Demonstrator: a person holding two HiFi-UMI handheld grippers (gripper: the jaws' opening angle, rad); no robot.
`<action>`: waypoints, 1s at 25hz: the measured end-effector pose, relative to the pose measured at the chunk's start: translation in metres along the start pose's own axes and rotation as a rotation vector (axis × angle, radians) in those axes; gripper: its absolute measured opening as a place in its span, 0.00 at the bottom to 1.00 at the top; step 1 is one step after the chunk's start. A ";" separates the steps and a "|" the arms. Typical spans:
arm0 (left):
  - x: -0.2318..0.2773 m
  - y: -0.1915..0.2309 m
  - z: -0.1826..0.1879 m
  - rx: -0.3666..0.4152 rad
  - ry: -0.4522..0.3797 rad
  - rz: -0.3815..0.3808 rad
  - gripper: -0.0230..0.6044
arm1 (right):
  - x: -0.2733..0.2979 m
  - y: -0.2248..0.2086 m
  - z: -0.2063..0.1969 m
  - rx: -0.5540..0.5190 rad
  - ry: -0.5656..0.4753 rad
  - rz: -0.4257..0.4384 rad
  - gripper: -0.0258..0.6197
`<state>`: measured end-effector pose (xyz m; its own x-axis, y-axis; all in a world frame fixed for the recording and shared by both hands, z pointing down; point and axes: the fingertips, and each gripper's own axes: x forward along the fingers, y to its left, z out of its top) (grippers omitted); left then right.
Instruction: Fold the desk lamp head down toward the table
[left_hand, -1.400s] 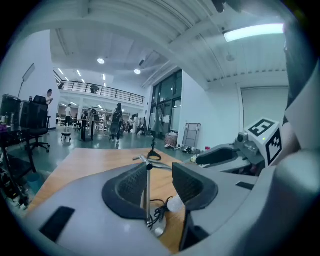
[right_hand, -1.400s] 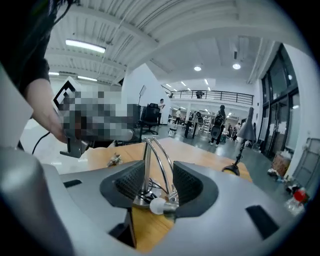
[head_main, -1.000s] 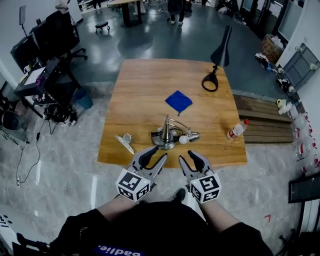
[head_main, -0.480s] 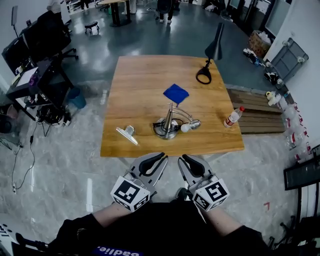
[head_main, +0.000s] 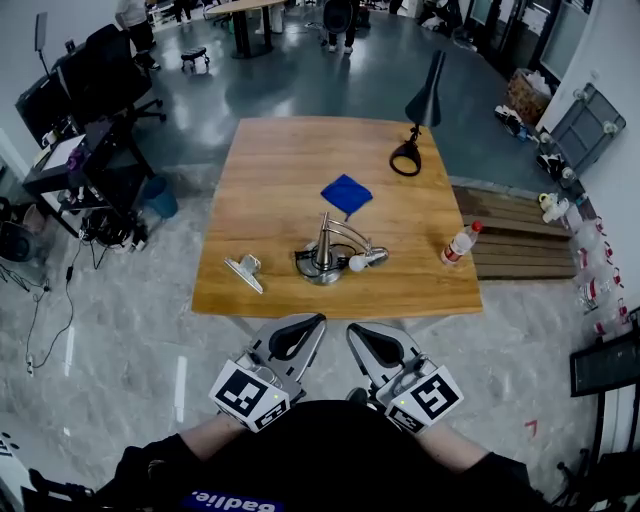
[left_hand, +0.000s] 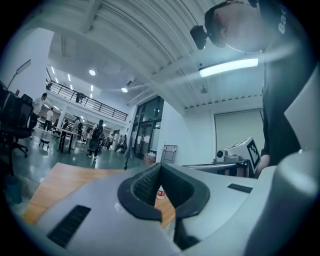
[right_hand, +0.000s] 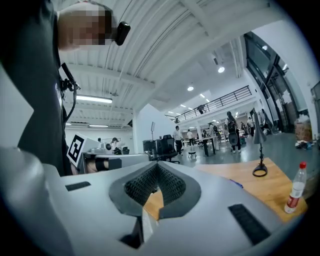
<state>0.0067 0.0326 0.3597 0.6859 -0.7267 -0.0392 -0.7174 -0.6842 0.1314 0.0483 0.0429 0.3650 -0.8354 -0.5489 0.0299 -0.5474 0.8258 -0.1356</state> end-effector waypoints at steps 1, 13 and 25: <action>0.003 -0.003 -0.002 -0.004 0.000 0.003 0.05 | -0.003 -0.004 -0.002 0.009 0.003 0.000 0.05; 0.020 -0.017 -0.014 -0.004 0.016 0.013 0.05 | -0.013 -0.020 -0.009 0.008 0.019 0.014 0.05; 0.020 -0.021 -0.019 -0.012 0.027 -0.001 0.05 | -0.015 -0.018 -0.013 0.003 0.029 0.003 0.05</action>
<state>0.0379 0.0337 0.3748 0.6894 -0.7243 -0.0128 -0.7156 -0.6837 0.1434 0.0701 0.0385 0.3801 -0.8380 -0.5425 0.0582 -0.5450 0.8268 -0.1391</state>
